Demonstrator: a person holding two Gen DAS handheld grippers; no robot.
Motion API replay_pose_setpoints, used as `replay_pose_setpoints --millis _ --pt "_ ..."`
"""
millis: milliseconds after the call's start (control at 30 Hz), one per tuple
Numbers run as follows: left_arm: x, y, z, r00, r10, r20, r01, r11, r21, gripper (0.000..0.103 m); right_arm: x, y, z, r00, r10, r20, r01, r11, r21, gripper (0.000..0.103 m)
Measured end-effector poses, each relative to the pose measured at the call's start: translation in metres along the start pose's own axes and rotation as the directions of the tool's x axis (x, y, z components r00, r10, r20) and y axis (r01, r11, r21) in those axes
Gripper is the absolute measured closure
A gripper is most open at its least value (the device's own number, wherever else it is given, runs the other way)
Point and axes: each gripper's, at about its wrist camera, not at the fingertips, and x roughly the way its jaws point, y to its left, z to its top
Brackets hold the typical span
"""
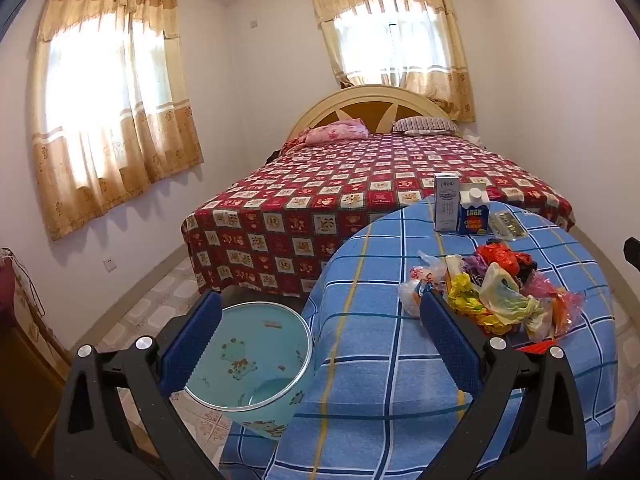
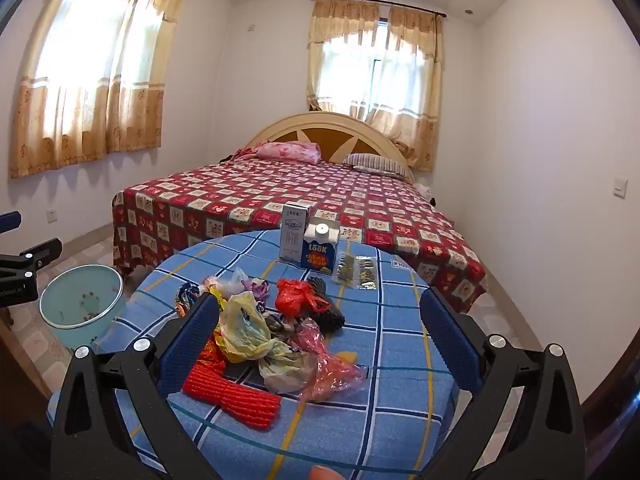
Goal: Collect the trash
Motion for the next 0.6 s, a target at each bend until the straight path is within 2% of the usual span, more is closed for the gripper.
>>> replay_pose_setpoints --millis 600 --pt "-0.001 0.012 0.003 1.000 0.018 -0.001 -0.018 1.000 -0.009 0.006 0.004 0.002 -0.004 1.000 0.007 -0.016 -0.007 1.000 0.000 0.005"
